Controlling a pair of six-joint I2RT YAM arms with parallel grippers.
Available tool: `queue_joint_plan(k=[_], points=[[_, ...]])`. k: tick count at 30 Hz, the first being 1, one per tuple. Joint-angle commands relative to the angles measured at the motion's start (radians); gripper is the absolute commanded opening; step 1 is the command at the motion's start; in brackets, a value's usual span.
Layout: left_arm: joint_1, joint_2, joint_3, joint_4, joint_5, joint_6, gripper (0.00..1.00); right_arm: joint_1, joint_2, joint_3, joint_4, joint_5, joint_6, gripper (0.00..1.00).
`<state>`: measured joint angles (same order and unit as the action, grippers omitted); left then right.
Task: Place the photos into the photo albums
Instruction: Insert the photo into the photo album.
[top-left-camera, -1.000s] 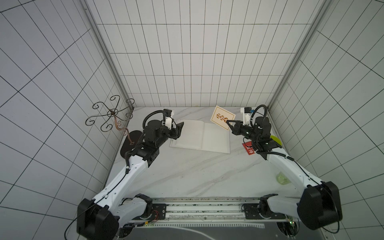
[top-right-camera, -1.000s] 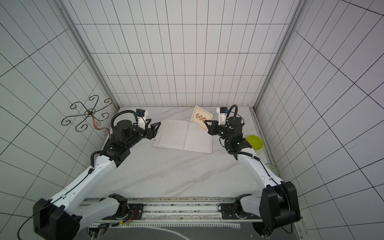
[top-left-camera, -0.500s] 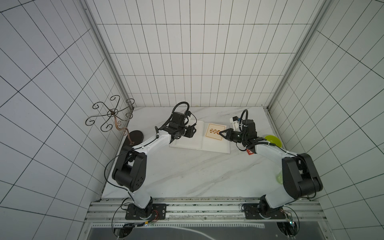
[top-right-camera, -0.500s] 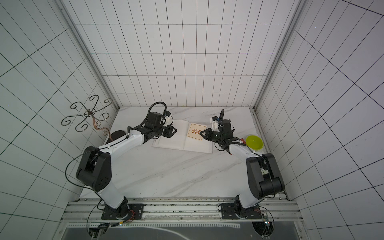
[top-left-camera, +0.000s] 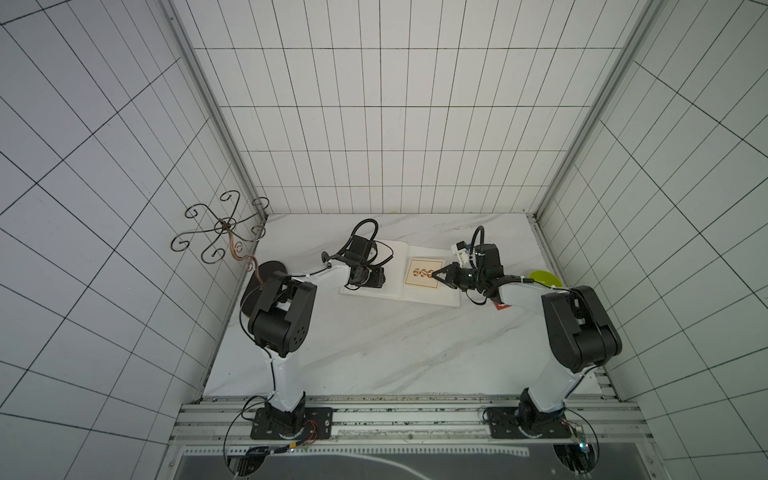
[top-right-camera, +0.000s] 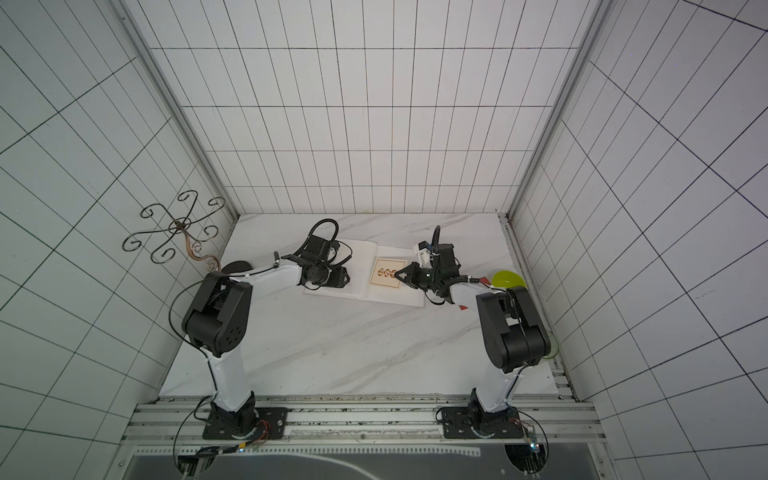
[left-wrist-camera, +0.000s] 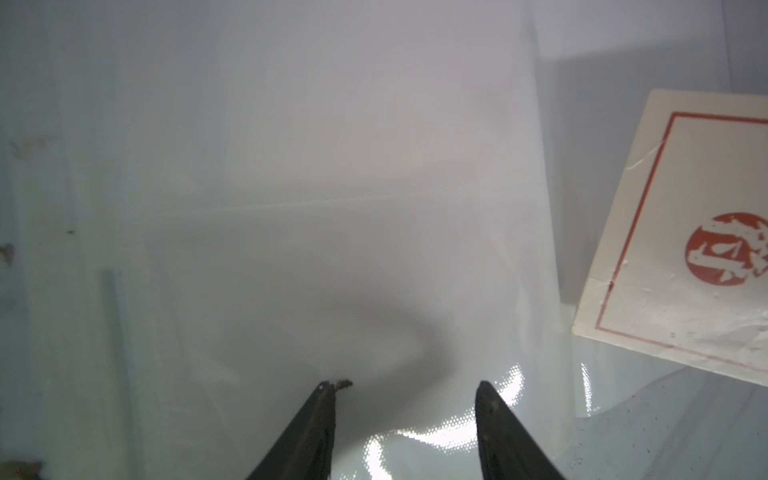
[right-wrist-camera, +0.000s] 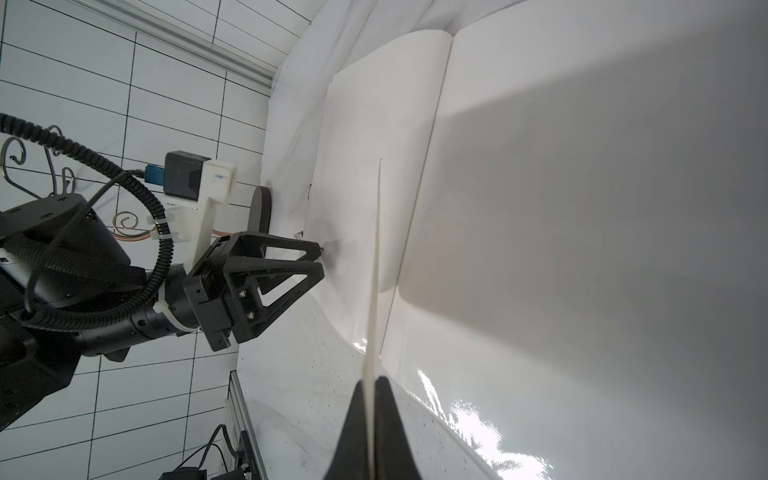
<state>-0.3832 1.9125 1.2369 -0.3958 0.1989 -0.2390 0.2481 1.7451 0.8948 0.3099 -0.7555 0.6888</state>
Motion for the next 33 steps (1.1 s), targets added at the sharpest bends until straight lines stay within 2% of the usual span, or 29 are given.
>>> queue_joint_plan(k=[1,5,22,33], points=[[0.035,0.005,-0.059,-0.017,-0.045,-0.06,0.56,-0.01,0.022,0.067,0.094,-0.039,0.048,0.0],[0.056,-0.003,-0.11,0.0,-0.047,-0.074,0.56,-0.011,0.048,0.065,0.095,-0.043,0.042,0.0],[0.069,0.007,-0.116,-0.009,-0.001,-0.09,0.56,-0.033,0.051,-0.009,0.101,0.001,0.021,0.0],[0.069,0.008,-0.116,-0.012,0.012,-0.097,0.56,-0.036,0.106,-0.078,0.189,-0.018,0.061,0.0]])
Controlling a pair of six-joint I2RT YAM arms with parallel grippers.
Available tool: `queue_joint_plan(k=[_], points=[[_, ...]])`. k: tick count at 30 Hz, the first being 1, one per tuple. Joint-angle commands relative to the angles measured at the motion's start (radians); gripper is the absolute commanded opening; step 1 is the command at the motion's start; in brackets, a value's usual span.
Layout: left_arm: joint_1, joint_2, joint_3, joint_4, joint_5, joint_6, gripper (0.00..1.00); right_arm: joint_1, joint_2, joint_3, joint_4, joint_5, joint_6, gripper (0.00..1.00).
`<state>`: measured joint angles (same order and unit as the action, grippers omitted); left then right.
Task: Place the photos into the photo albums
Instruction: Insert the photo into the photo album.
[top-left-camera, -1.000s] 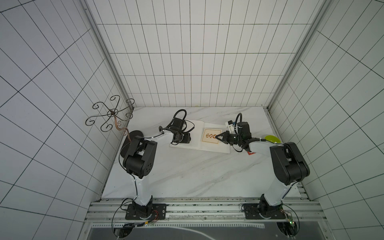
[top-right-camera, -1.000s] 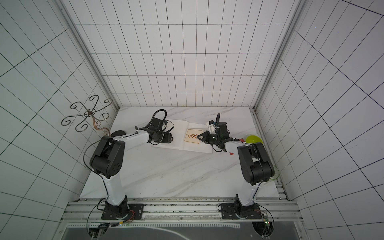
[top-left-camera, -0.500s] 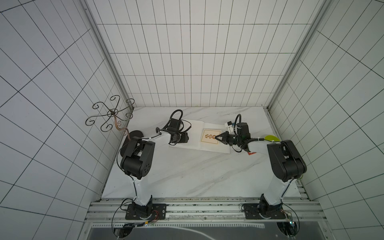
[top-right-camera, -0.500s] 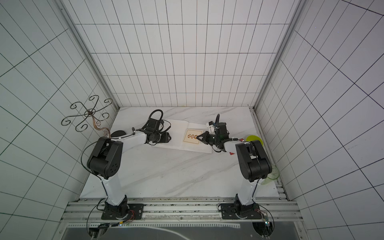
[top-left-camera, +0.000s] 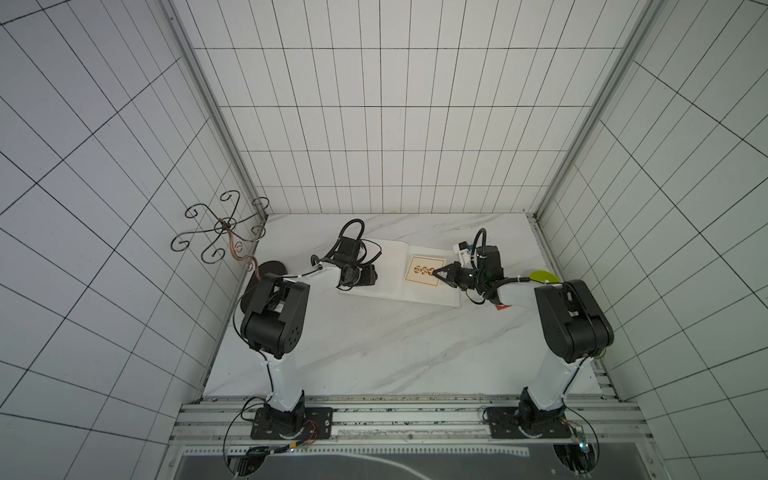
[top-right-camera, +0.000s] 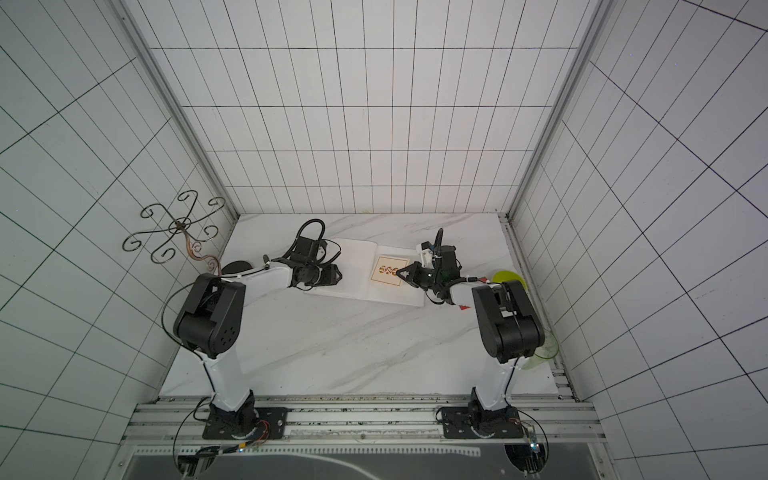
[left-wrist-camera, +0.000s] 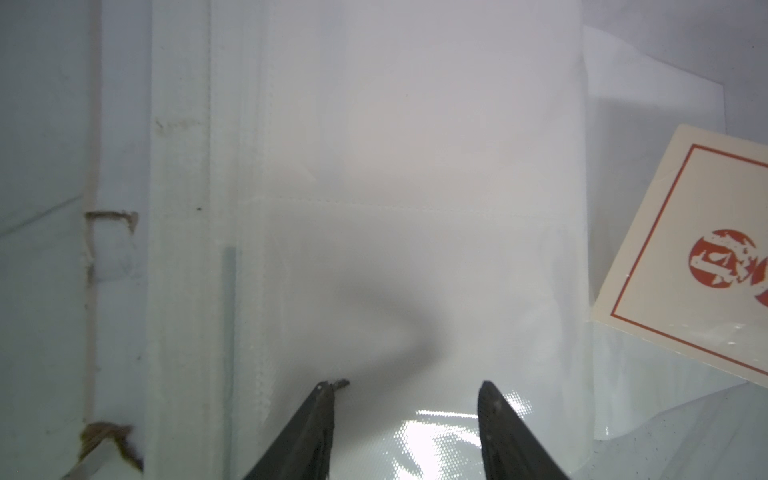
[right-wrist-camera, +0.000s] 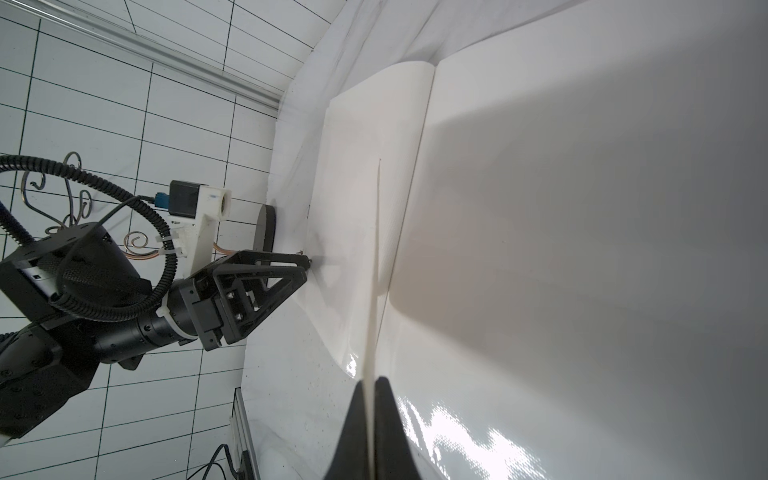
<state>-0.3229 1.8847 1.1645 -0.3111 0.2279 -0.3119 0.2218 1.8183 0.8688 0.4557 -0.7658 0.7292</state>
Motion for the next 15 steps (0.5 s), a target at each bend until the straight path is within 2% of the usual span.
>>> queue_joint_plan(k=[1,15], points=[[0.009,0.037,-0.044,-0.097,-0.019,-0.024,0.56,-0.011,0.036,-0.06,0.054,-0.007,0.024,0.0],[0.01,0.048,-0.045,-0.087,-0.016,-0.035,0.56,-0.026,0.034,-0.106,0.041,0.009,-0.001,0.0]])
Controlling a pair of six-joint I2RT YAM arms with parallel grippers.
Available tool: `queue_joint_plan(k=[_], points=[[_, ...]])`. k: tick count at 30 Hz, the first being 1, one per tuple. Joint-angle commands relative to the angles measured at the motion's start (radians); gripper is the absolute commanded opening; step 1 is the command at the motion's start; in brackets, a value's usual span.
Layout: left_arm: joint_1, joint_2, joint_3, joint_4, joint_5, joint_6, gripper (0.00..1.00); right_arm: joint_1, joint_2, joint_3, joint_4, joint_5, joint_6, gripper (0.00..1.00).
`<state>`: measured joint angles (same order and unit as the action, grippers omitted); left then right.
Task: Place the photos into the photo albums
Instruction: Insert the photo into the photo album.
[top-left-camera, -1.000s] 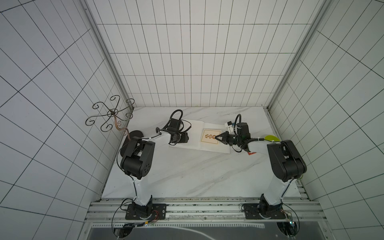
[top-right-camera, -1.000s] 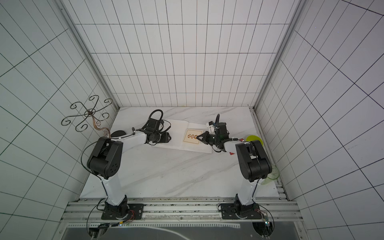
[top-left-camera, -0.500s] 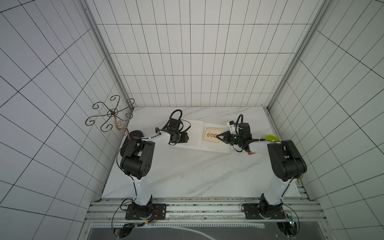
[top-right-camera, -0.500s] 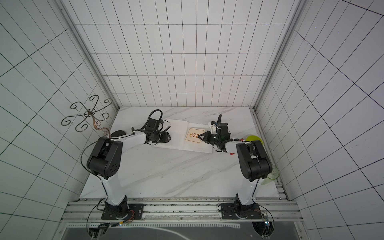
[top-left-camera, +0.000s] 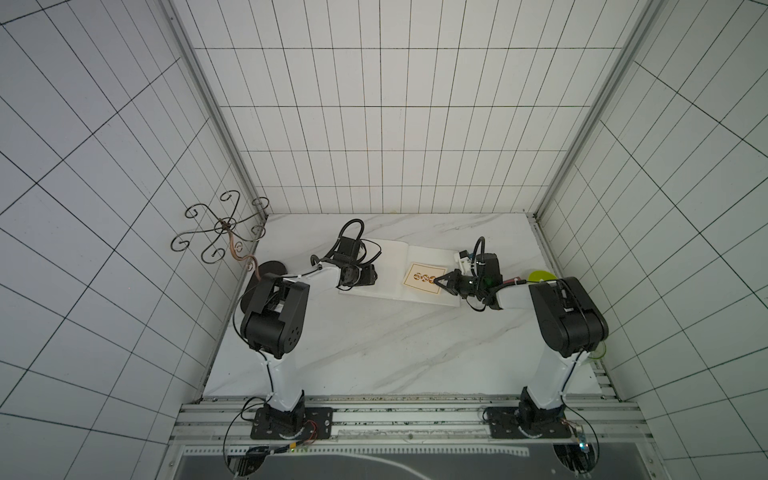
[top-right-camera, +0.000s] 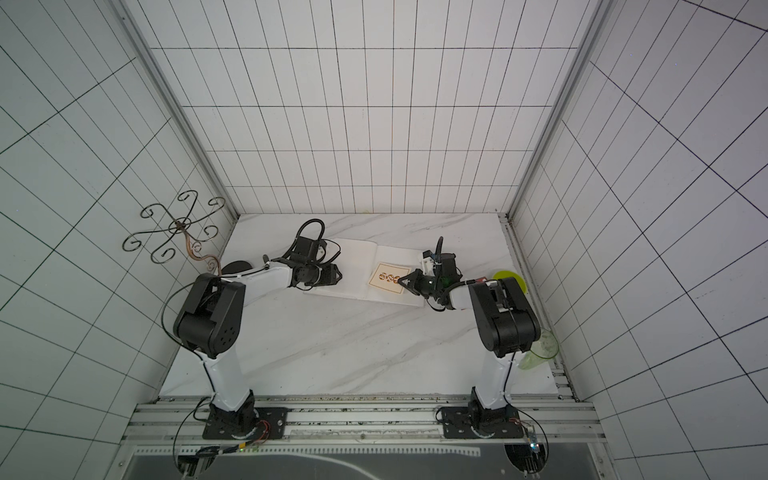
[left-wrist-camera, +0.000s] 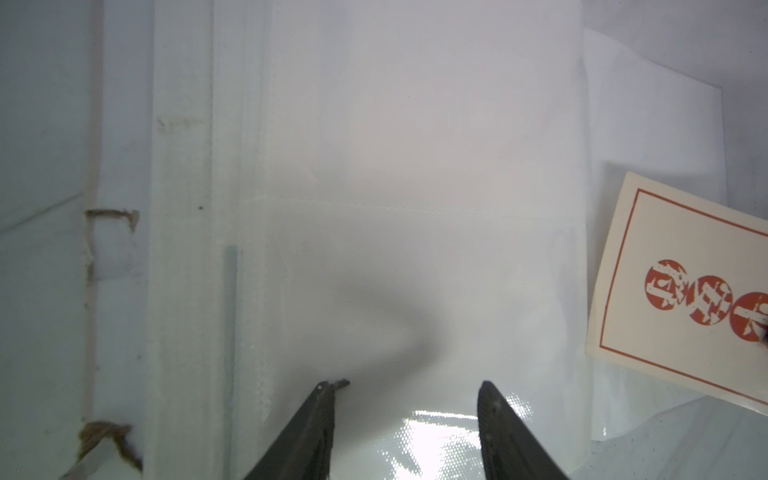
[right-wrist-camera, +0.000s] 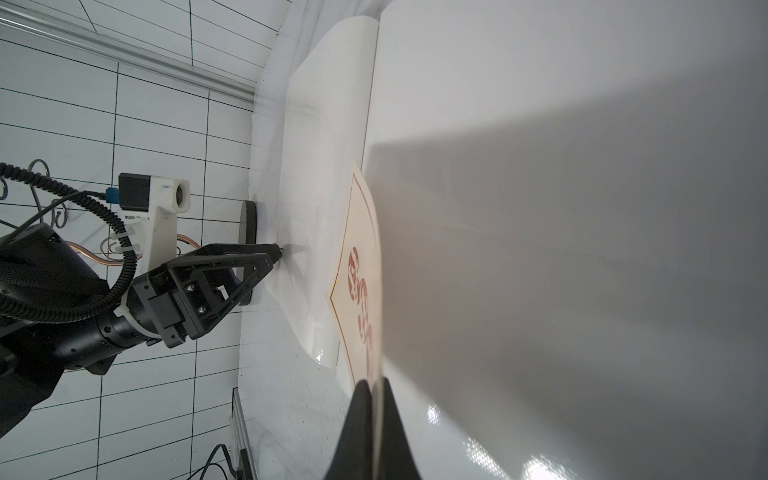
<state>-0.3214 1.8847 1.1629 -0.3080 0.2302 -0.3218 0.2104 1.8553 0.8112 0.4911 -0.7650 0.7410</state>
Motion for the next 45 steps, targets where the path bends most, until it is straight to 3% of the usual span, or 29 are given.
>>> queue_joint_plan(k=[1,29,45], points=[[0.008,0.05,-0.042,-0.088,-0.016,-0.026,0.56,-0.017,-0.004,-0.049,-0.001,0.01,-0.017,0.0],[0.018,0.063,-0.041,-0.082,0.002,-0.034,0.56,-0.021,0.155,-0.04,0.093,-0.102,0.04,0.0],[0.03,0.05,-0.038,-0.074,0.034,-0.043,0.56,0.043,0.171,0.073,-0.053,-0.183,-0.043,0.0]])
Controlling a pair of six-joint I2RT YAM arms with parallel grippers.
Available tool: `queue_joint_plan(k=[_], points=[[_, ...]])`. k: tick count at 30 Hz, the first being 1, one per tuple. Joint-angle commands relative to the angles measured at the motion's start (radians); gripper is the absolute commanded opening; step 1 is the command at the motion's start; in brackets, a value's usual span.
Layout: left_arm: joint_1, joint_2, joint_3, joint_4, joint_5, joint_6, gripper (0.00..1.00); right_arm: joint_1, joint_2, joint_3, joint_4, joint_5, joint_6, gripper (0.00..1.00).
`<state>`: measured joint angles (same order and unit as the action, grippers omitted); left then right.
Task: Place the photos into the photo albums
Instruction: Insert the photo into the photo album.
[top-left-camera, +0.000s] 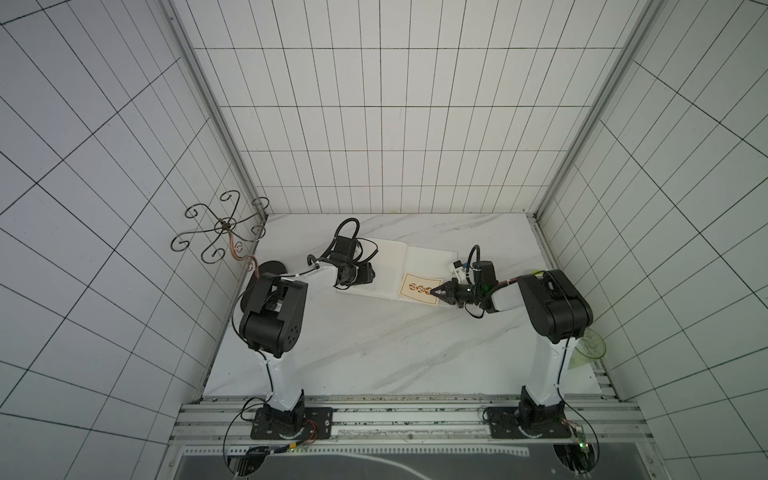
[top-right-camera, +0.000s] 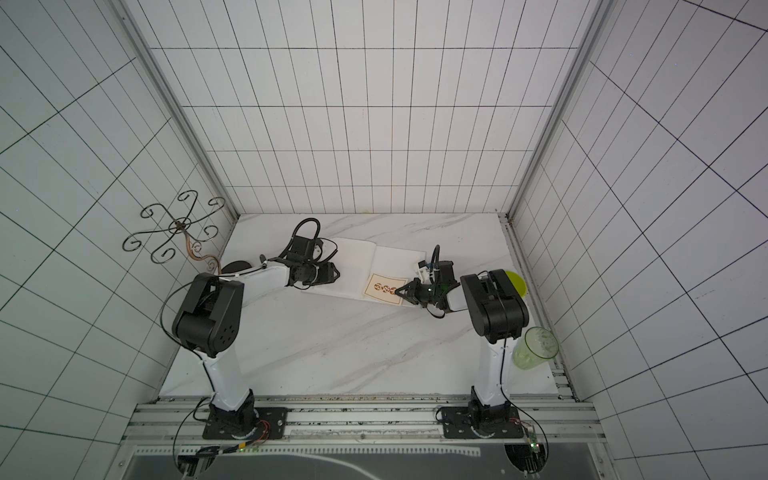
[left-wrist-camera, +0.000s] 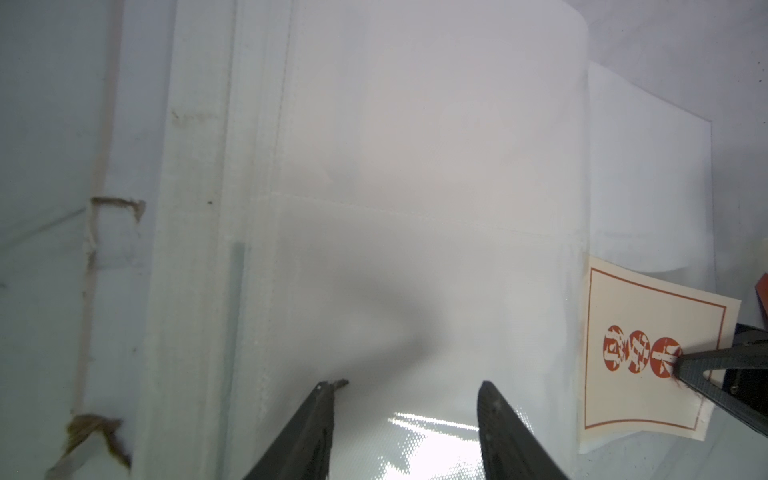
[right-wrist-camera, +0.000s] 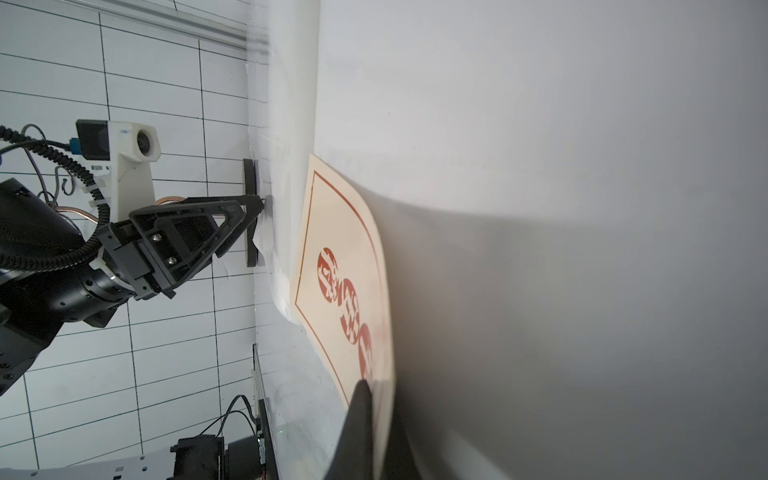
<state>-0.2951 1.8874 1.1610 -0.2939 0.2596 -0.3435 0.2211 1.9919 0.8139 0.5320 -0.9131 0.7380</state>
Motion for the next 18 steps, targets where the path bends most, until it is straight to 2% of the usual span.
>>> queue_joint_plan(k=[1,12,18], points=[[0.005,0.046,-0.036,-0.088,0.004,-0.022,0.56,0.035,0.032,0.074,-0.098,-0.035,-0.04,0.0],[0.004,0.05,-0.066,-0.061,0.036,-0.051,0.55,0.044,-0.043,0.049,-0.071,0.026,0.012,0.0],[0.004,0.05,-0.068,-0.053,0.039,-0.058,0.54,0.046,-0.081,0.021,-0.001,0.026,0.128,0.0]])
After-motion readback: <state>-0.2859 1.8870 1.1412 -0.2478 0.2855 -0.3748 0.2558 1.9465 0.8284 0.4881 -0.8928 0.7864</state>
